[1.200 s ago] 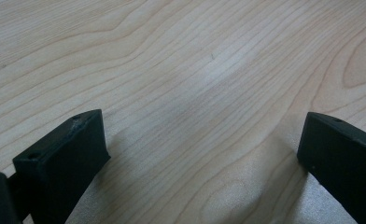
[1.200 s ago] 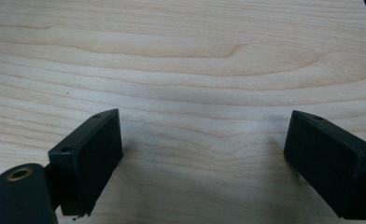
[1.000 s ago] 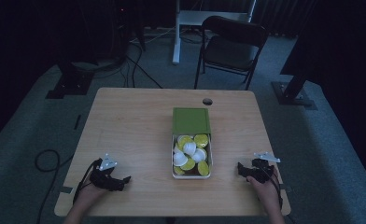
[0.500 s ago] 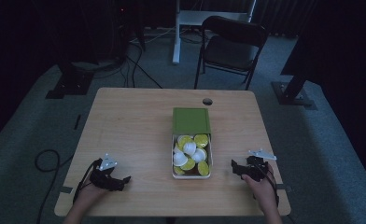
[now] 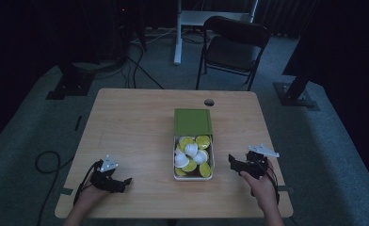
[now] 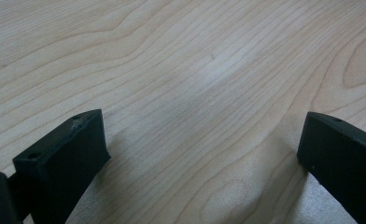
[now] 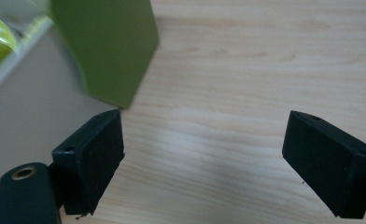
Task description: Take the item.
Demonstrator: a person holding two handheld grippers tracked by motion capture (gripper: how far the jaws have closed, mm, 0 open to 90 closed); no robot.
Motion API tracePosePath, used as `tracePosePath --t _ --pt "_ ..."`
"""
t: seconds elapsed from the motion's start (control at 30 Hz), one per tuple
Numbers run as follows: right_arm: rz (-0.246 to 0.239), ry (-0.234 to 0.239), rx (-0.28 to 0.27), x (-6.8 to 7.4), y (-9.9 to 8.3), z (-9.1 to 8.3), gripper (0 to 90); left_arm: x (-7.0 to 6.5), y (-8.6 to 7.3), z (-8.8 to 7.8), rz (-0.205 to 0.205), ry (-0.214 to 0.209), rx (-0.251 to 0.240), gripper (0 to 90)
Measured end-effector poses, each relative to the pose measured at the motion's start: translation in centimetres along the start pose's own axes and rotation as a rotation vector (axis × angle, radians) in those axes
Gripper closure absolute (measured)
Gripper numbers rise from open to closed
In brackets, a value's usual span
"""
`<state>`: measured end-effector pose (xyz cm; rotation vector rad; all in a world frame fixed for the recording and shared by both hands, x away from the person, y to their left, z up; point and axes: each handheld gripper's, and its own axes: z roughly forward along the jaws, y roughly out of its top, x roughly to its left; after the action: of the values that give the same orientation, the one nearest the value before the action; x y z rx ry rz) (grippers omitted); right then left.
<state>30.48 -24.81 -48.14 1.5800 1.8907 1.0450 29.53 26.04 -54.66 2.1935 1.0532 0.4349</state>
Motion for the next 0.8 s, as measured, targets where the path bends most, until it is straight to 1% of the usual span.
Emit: tracePosePath --t 0.2,0.33,0.47,0.63,0.7,0.73,0.8 --pt "-0.033 0.02 -0.029 1.7 1.2 -0.6 12.2 0.0 0.0 0.0 0.0 0.0 0.0 1.5" --pt "-0.027 0.037 -0.054 2.6 1.8 -0.9 12.2 0.0 0.0 0.0 0.0 0.0 0.0 1.5" --pt "-0.03 0.06 -0.072 3.9 2.1 -1.2 12.2 0.0 0.0 0.0 0.0 0.001 0.0 1.5" --pt "-0.053 0.089 -0.1 5.5 2.7 -1.7 12.2 0.0 0.0 0.0 0.0 0.001 0.0 1.5" --pt "-0.055 0.093 -0.103 5.7 2.8 -1.8 12.2 0.0 0.0 0.0 -0.001 0.001 0.0 1.5" --pt "-0.059 0.11 -0.108 6.5 3.1 -1.8 12.3 0.0 0.0 0.0 -0.001 0.001 0.0 1.5" --pt "-0.062 0.118 -0.109 7.0 3.3 -1.8 12.3 0.0 0.0 0.0 -0.001 0.001 0.0 1.5"
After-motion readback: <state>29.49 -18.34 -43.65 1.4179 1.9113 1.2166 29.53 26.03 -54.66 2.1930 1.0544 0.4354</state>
